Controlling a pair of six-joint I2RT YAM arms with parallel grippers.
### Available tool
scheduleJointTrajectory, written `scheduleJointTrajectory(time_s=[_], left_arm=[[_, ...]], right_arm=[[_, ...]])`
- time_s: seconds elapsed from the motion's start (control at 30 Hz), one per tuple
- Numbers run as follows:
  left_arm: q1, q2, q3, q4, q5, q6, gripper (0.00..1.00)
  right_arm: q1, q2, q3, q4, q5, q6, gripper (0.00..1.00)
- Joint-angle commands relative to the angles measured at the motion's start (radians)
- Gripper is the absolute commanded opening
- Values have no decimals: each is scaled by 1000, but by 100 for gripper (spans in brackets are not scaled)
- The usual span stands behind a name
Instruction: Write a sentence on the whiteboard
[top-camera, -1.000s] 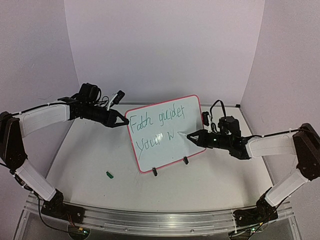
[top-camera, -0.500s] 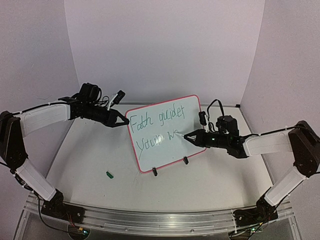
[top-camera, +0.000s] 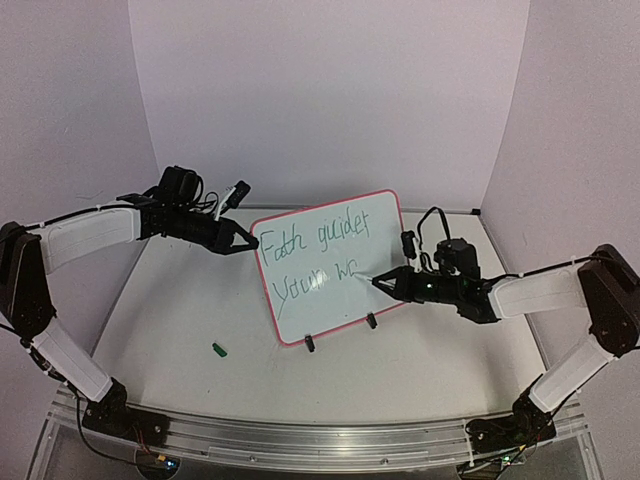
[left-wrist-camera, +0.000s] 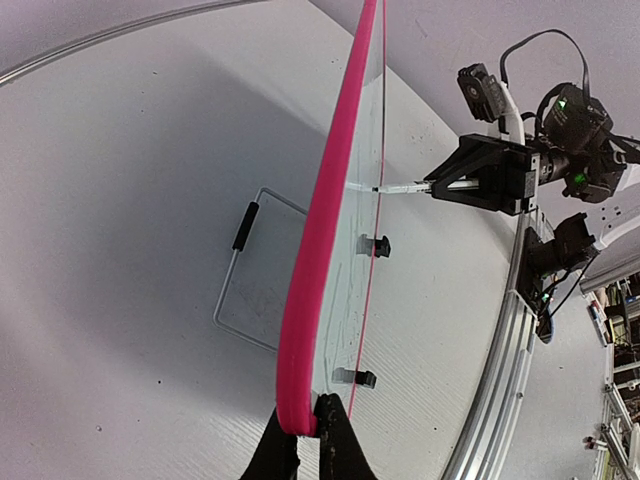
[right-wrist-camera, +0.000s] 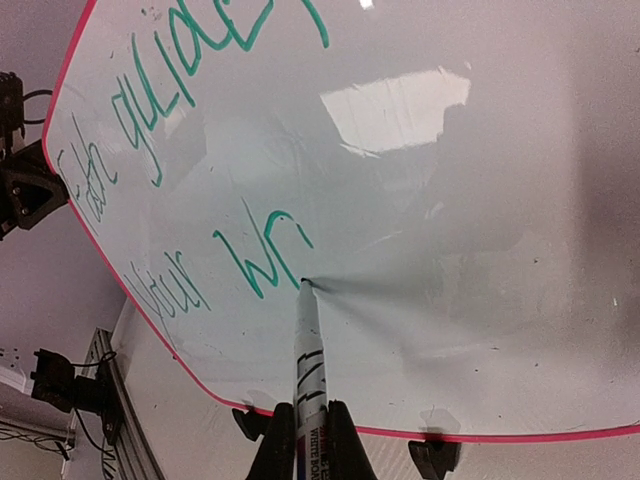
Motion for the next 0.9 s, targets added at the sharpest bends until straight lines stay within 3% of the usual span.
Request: scheduleJointTrajectory(time_s=[0.0, 0.43, 0.87], left_arm=[[-49, 56, -40, -174, -86, 102, 0], [-49, 54, -40, -174, -86, 103, 0], [-49, 59, -40, -174, -85, 102, 0]], right_arm=[[-5, -27, 52, 16, 69, -2, 0], [-6, -11, 86, 15, 69, -11, 0], [-5, -23, -16, 30, 76, 22, 0]])
